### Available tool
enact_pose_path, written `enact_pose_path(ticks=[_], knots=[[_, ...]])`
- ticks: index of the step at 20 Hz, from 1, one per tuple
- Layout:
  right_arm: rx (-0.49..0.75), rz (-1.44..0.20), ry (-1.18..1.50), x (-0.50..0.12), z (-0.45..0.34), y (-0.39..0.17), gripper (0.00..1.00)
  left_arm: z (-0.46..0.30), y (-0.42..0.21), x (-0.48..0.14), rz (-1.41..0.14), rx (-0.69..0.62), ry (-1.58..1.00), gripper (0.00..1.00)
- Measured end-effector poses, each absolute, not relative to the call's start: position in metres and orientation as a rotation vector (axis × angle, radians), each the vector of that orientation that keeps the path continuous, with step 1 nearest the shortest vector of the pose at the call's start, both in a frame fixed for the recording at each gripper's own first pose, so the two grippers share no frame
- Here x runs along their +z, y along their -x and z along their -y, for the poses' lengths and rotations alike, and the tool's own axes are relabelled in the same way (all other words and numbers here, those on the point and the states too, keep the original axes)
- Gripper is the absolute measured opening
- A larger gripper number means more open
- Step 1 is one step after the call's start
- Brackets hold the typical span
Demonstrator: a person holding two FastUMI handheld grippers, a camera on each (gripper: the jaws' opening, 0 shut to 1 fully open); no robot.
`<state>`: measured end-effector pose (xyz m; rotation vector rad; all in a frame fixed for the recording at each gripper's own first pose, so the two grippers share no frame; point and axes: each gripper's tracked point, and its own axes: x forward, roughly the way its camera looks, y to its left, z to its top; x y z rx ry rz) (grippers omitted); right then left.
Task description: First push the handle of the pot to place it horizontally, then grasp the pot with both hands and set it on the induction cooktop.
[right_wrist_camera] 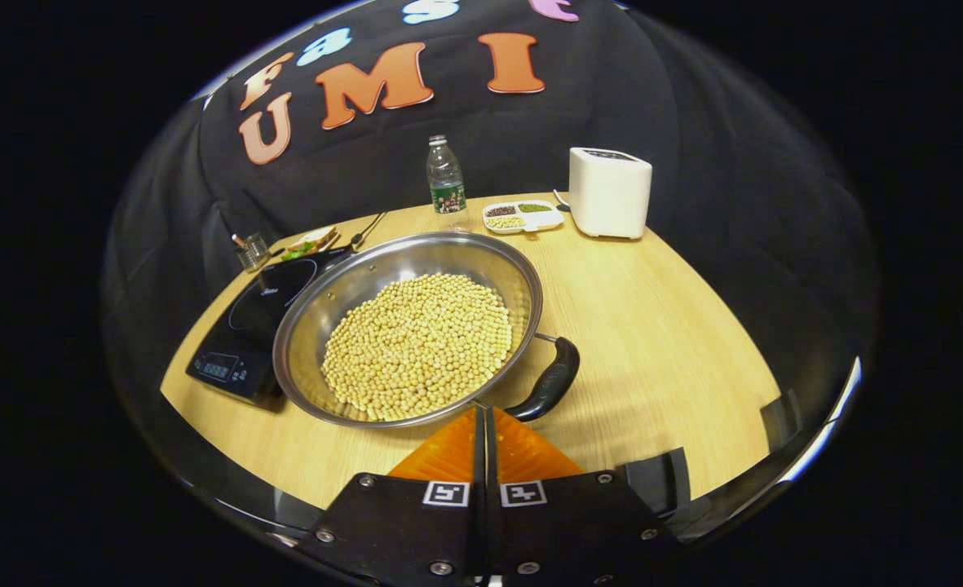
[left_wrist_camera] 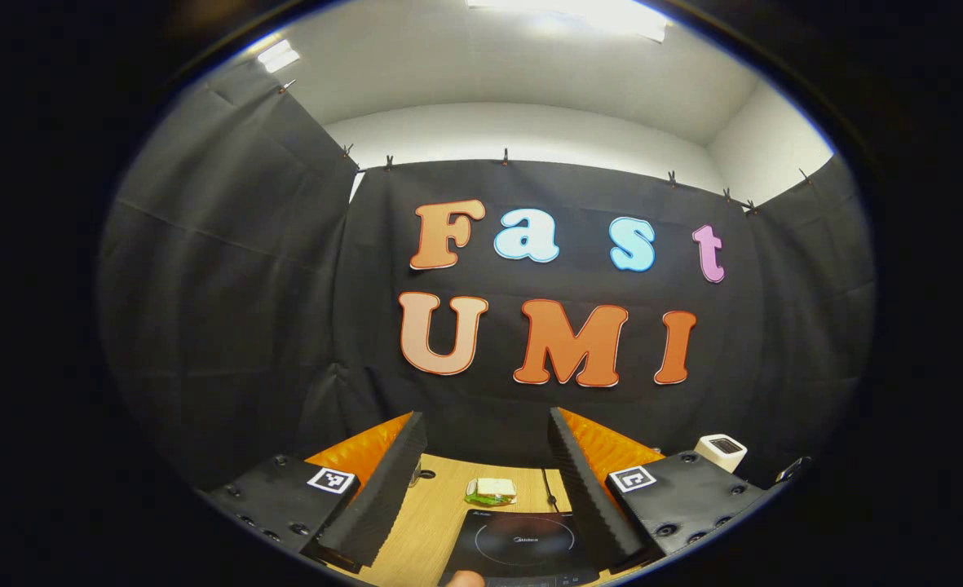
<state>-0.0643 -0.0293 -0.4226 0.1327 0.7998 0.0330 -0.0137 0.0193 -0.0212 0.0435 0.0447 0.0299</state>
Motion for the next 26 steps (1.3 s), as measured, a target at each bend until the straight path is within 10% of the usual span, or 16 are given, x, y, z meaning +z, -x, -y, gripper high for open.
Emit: enact_pose_path(ticks=[26], knots=[[-0.063,-0.765,-0.025,-0.418,0.064,0.026,0.00,-0.040,0.002,-0.040,-0.072,0.067,-0.043,0.97]])
